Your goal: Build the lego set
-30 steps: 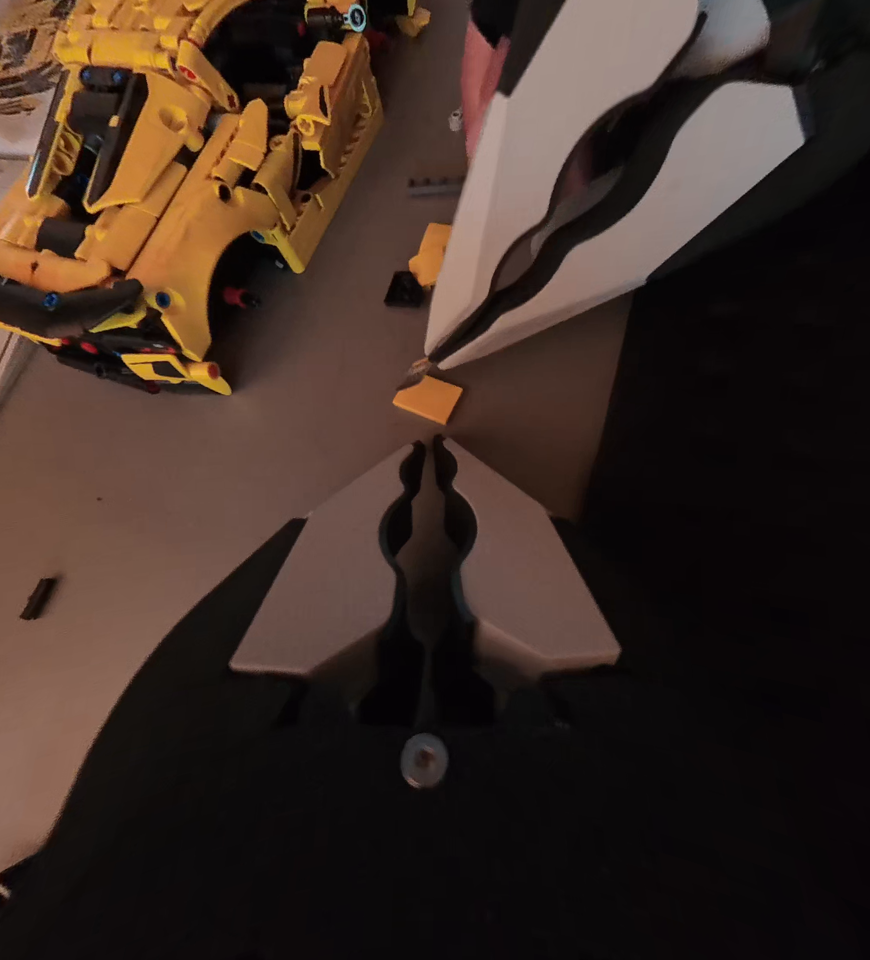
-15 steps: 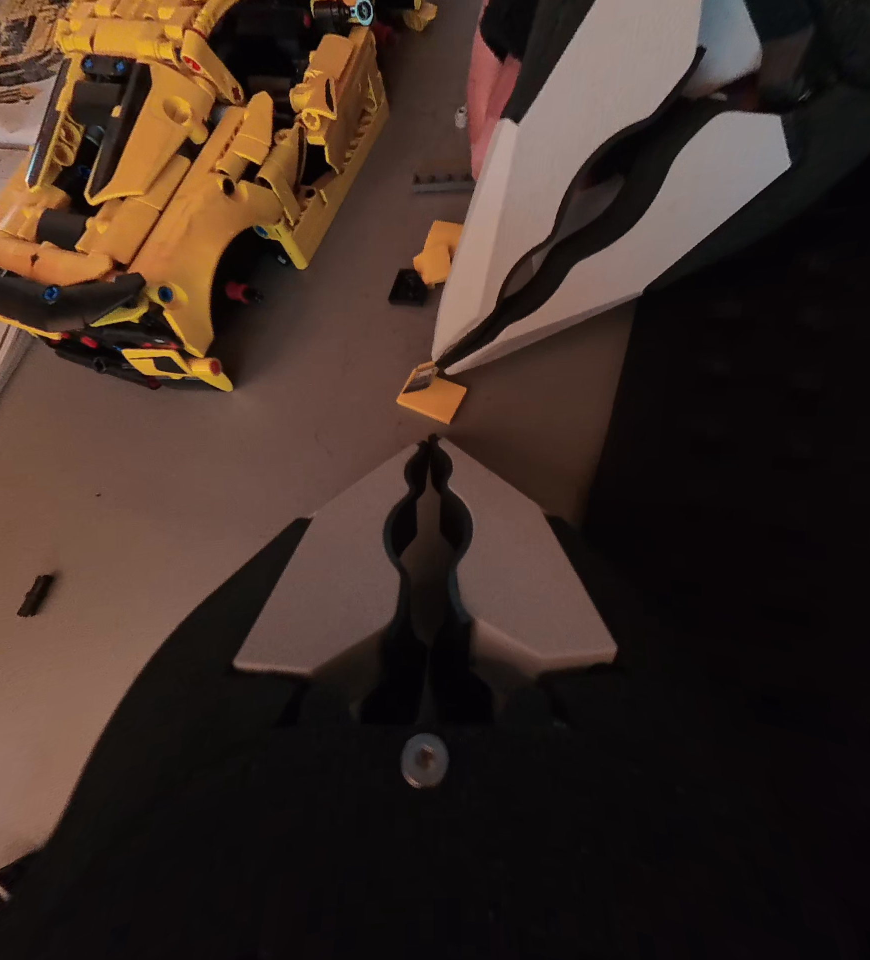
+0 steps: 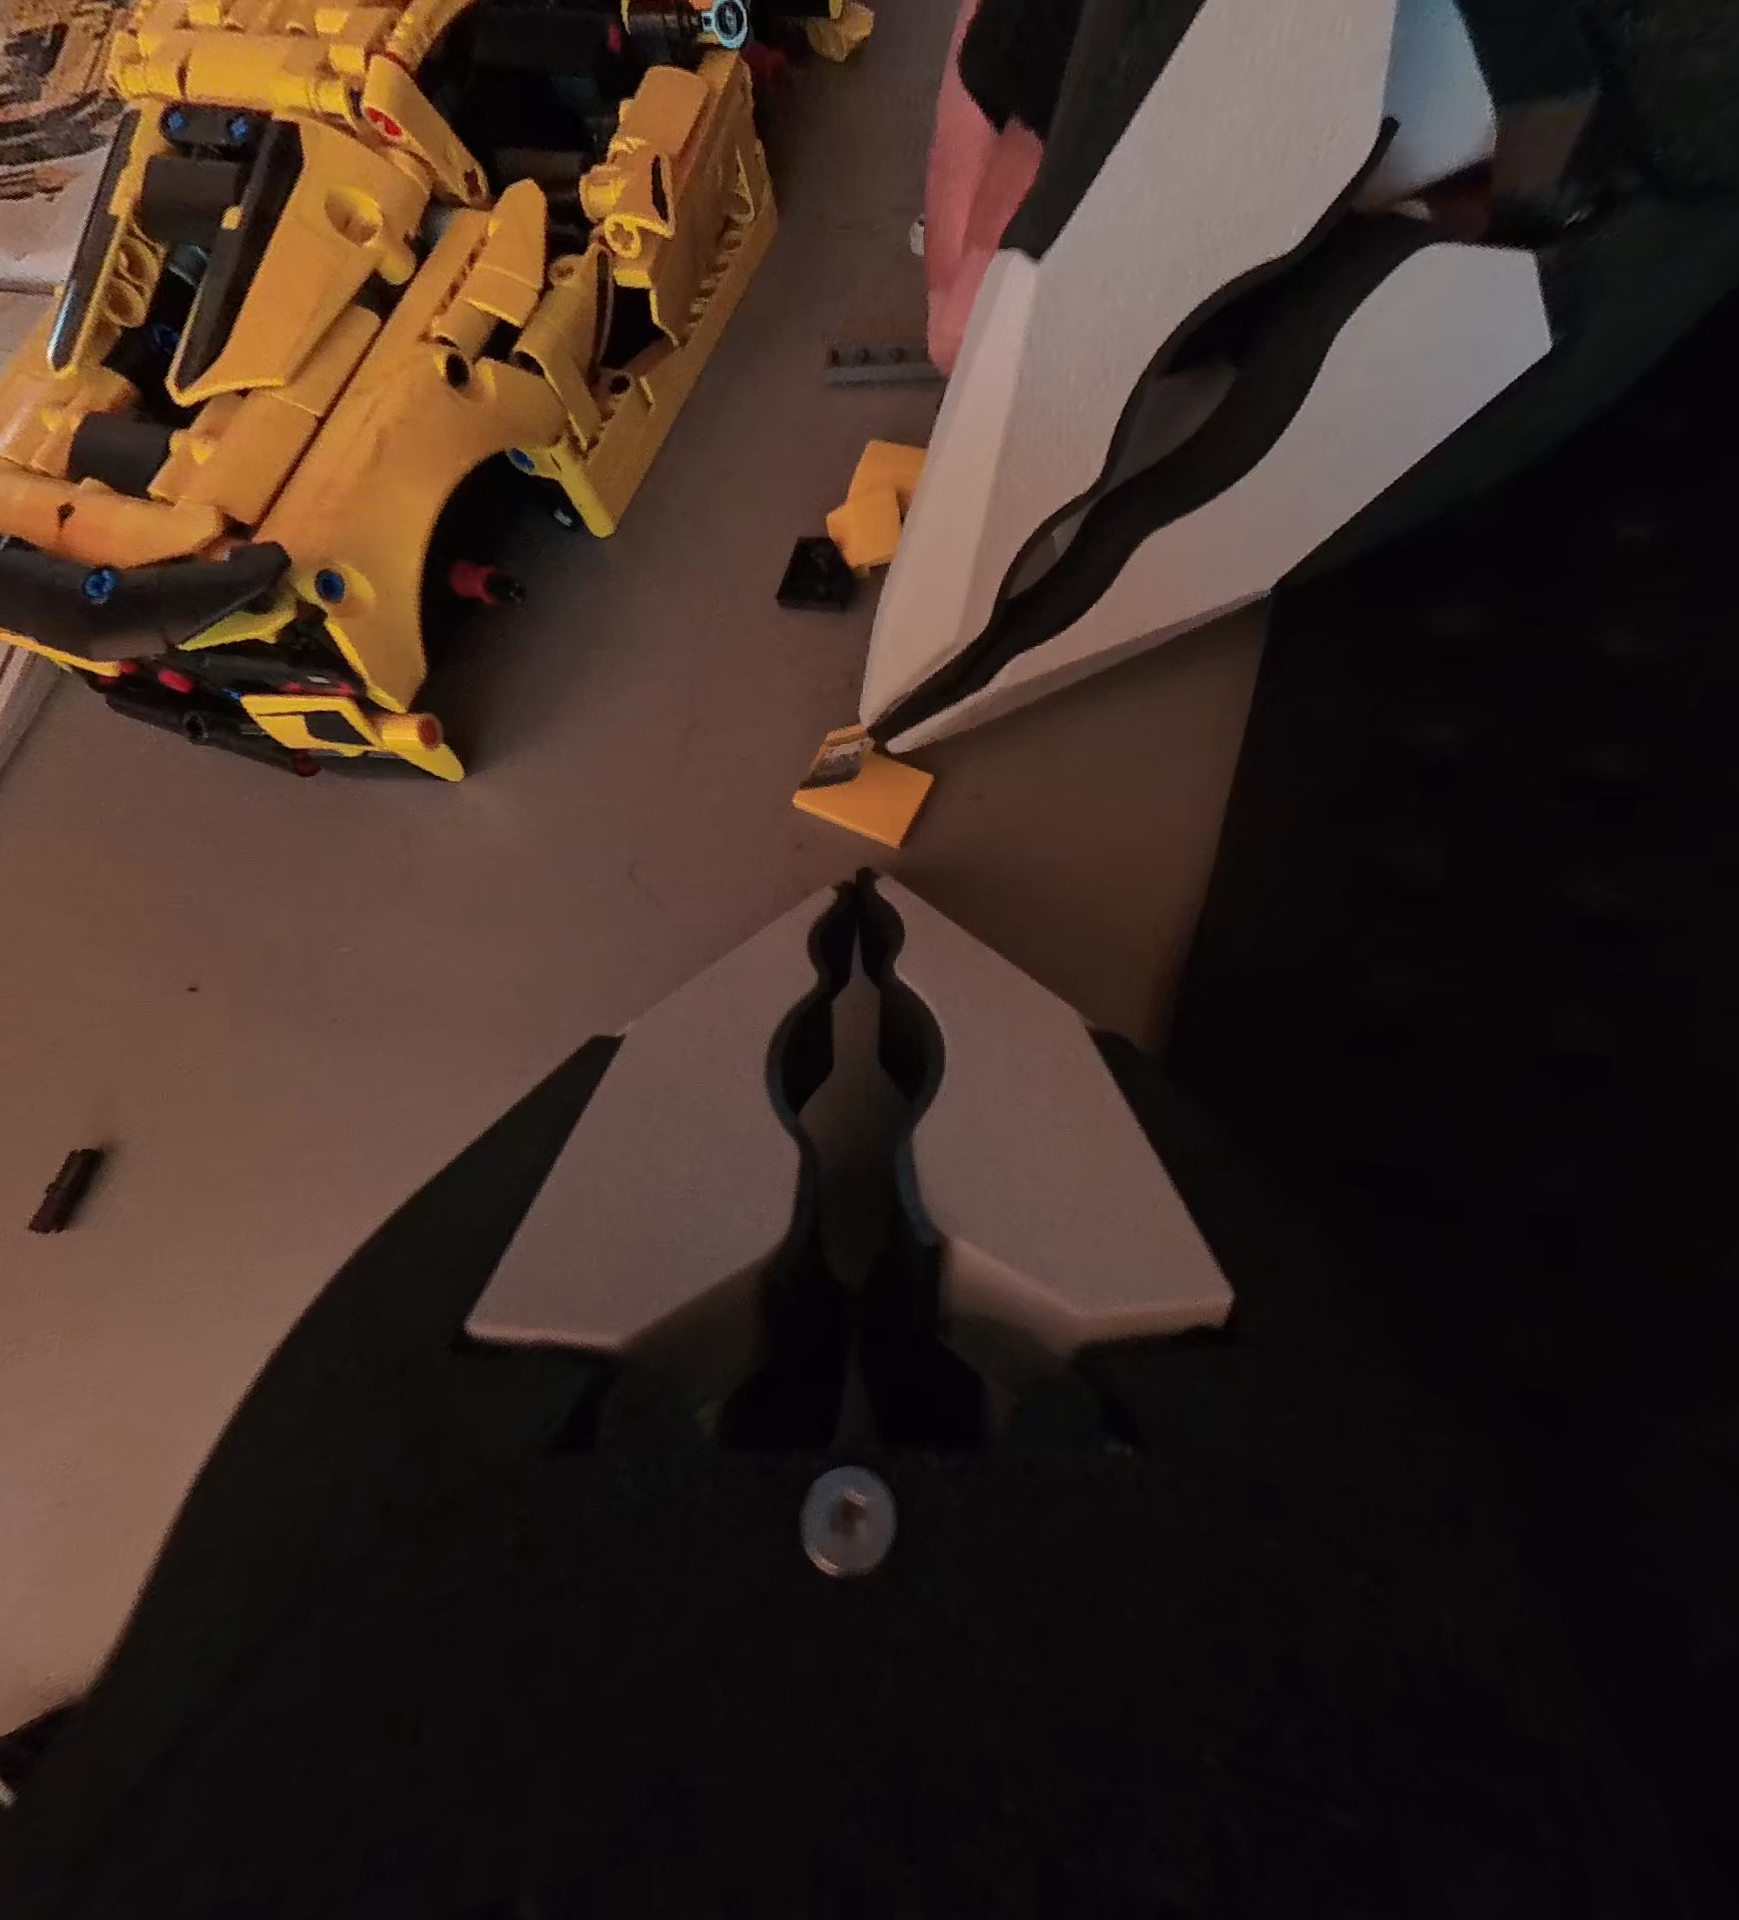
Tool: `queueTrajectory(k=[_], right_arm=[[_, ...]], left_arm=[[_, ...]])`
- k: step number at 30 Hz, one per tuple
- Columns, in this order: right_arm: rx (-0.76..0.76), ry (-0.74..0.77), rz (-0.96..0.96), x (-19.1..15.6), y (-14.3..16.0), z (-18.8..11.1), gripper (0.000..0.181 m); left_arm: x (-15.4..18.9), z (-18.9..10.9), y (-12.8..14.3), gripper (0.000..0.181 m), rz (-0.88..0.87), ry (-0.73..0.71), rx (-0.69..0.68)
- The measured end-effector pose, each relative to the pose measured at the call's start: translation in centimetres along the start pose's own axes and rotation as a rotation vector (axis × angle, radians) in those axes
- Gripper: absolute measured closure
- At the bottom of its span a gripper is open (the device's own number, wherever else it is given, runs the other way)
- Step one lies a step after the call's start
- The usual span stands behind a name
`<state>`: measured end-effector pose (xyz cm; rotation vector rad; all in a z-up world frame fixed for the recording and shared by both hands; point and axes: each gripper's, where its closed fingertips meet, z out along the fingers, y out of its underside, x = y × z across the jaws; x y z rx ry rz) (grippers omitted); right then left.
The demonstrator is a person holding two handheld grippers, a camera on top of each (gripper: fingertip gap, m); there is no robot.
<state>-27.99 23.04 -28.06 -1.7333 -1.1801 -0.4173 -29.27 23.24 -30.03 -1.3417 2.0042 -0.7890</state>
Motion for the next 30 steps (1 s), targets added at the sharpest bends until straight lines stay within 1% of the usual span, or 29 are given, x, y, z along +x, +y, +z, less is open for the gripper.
queueTrajectory(k=[6,10,12,14,17,19,22,25,26,28,30], right_arm=[[0.037,-0.035,0.082,0.3,0.0,-0.1,0.181],[0.140,-0.105,0.256,0.9,-0.7,-0.8,0.181],[0.168,-0.108,0.329,1.7,-0.9,-1.2,0.181],[0.209,-0.094,0.390,2.5,-1.2,-1.7,0.181],[0.233,-0.087,0.463,3.4,-1.0,-2.3,0.181],[0.228,-0.127,0.500,3.2,-0.8,-2.3,0.181],[0.196,-0.167,0.446,2.3,-0.7,-1.9,0.181],[0.169,-0.116,0.309,2.5,-0.8,-1.3,0.181],[0.150,-0.093,0.275,2.7,-0.6,-1.1,0.181],[0.146,-0.060,0.273,2.8,-0.6,-1.1,0.181],[0.177,-0.109,0.267,1.9,-1.0,-1.2,0.181]], left_arm=[[-0.1,0.0,0.0,0.181,-0.007,-0.001,-0.001],[-0.2,0.0,0.0,0.181,-0.023,0.005,-0.002],[-0.5,-0.1,0.1,0.181,-0.043,-0.010,-0.002],[-1.2,-0.5,-0.3,0.181,-0.066,-0.048,0.029],[-3.0,-2.2,-1.8,0.181,-0.118,-0.167,0.149],[-4.2,-3.5,-2.8,0.180,-0.195,-0.235,0.197],[-4.3,-4.2,-4.1,0.175,-0.315,-0.216,0.262],[-4.8,-3.8,-3.5,0.175,-0.392,-0.210,0.251],[-4.7,-3.8,-3.6,0.176,-0.409,-0.182,0.260],[-4.6,-3.7,-3.6,0.177,-0.438,-0.134,0.278],[-4.3,-3.4,-3.7,0.178,-0.450,-0.084,0.289]])
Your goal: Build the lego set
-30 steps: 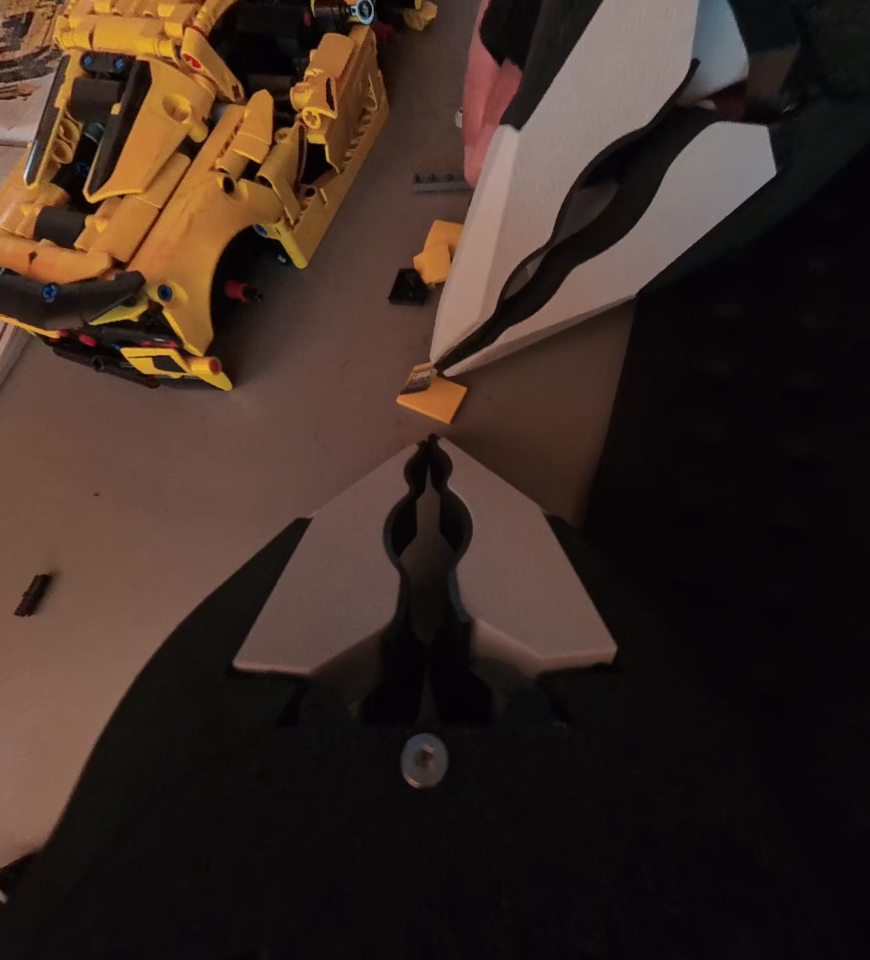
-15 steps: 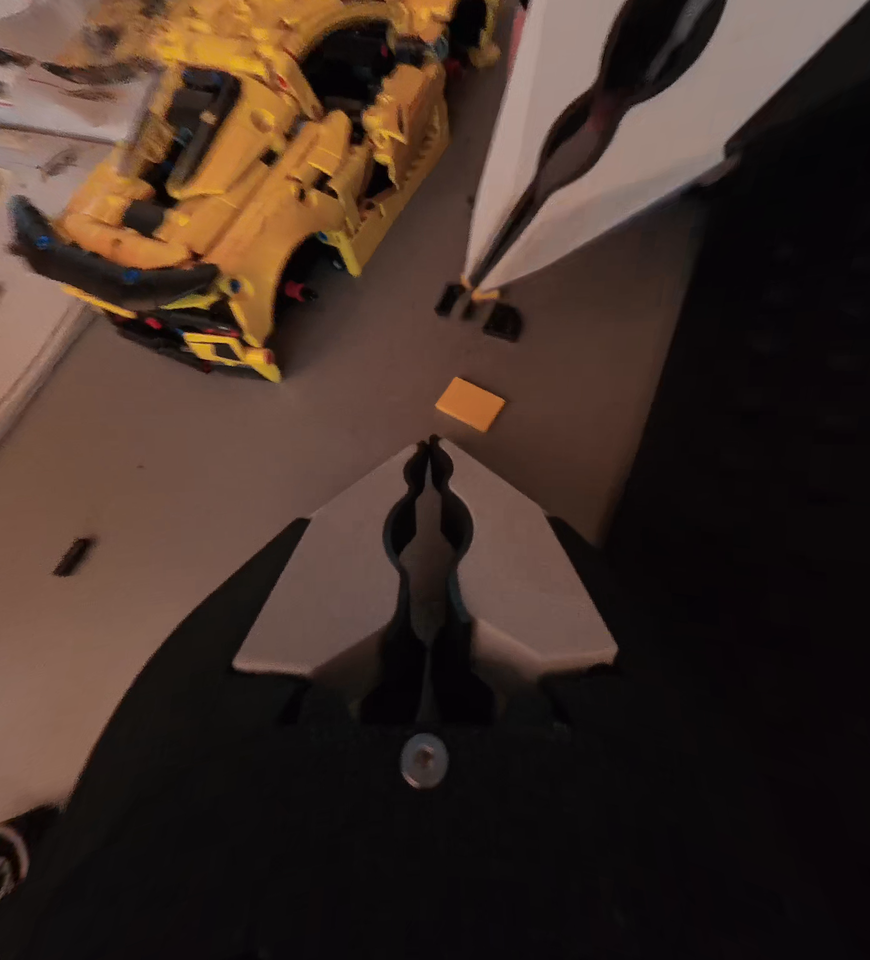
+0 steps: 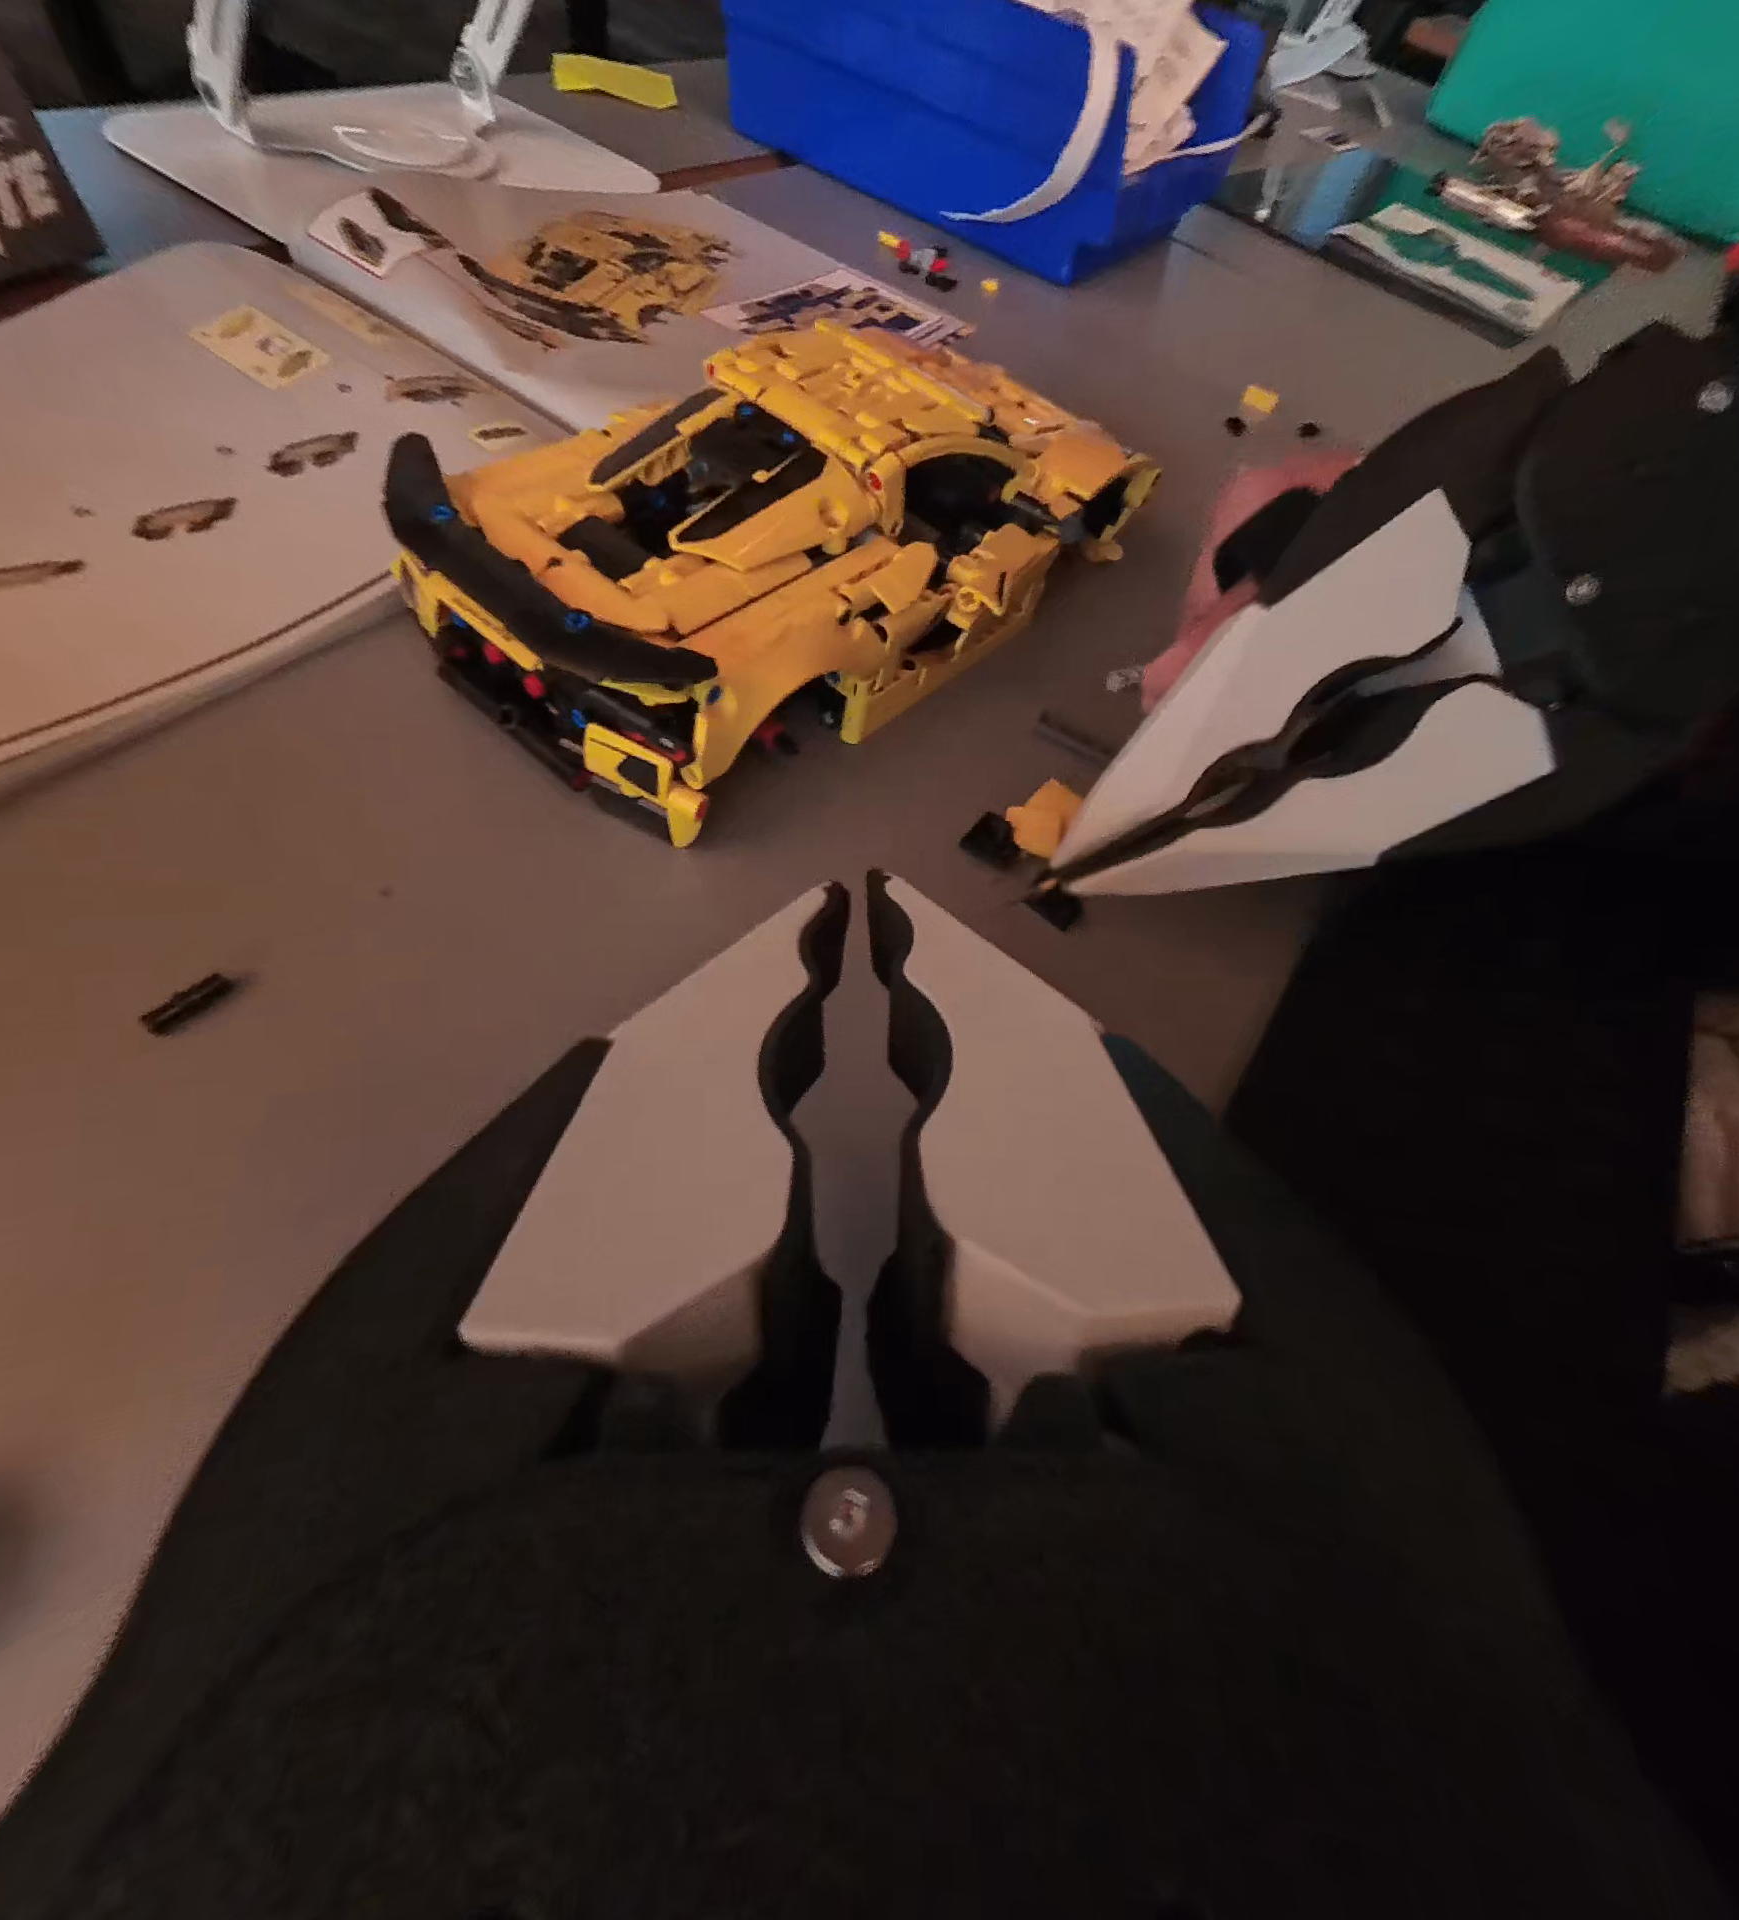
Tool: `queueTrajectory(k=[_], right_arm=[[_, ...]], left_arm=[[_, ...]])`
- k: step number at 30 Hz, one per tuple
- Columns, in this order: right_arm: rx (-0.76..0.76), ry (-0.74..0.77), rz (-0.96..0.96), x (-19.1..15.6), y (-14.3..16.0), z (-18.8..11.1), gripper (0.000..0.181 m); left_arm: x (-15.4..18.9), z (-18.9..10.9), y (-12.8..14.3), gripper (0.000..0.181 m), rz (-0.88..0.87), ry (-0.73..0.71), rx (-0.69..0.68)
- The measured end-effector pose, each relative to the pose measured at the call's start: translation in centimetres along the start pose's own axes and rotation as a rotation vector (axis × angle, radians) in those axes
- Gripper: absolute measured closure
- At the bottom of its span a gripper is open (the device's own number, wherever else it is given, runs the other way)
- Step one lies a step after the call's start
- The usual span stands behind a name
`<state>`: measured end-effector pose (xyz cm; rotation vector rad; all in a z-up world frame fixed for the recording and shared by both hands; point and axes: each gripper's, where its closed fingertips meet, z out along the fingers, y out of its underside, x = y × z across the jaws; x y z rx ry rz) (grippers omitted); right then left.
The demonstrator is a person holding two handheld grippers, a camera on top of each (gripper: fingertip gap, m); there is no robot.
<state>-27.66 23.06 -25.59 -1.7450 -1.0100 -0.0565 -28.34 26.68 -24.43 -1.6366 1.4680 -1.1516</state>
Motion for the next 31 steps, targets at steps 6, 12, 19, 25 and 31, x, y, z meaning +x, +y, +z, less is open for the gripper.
queueTrajectory(k=[6,12,19,25,31], right_arm=[[-0.047,0.026,-0.105,-0.6,0.7,0.5,0.181],[-0.049,0.039,-0.126,-0.7,0.7,0.5,0.181],[-0.061,0.058,-0.163,-0.9,0.7,0.4,0.181],[-0.082,0.072,-0.199,-1.1,1.0,0.6,0.181],[-0.107,0.079,-0.245,-1.2,1.3,0.8,0.181]], left_arm=[[-1.0,0.9,1.0,0.181,0.048,-0.063,-0.058],[-0.7,1.7,2.4,0.181,0.145,-0.076,-0.143],[-0.5,1.8,2.7,0.181,0.166,-0.067,-0.156],[0.2,2.1,3.3,0.181,0.188,-0.031,-0.190],[1.1,2.3,3.9,0.181,0.268,-0.009,-0.220]])
